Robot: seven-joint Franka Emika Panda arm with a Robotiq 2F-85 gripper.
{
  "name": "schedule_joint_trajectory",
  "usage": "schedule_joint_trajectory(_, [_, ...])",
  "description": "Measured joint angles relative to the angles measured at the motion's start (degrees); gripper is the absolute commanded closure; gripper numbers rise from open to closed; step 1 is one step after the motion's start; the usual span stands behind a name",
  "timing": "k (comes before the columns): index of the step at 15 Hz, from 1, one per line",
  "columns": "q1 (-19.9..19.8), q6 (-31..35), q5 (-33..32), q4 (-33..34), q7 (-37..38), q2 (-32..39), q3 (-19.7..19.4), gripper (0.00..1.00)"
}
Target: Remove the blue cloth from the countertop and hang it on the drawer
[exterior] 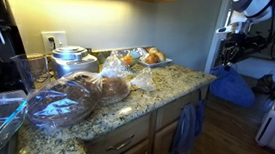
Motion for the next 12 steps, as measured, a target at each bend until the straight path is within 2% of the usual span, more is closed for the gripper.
schedule_joint_trajectory(2, [0.37, 4.26, 1.7, -1.97, 1.5, 0.04, -0.43, 0.94])
schedule_joint_trajectory(7, [1.6, 19.62, 2.91, -7.34, 7.97, 0.38, -0.61, 0.94])
schedule_joint_trajectory(12, [2.95, 24.89, 2.77, -11.25, 13.6, 0.45, -0.61, 0.9])
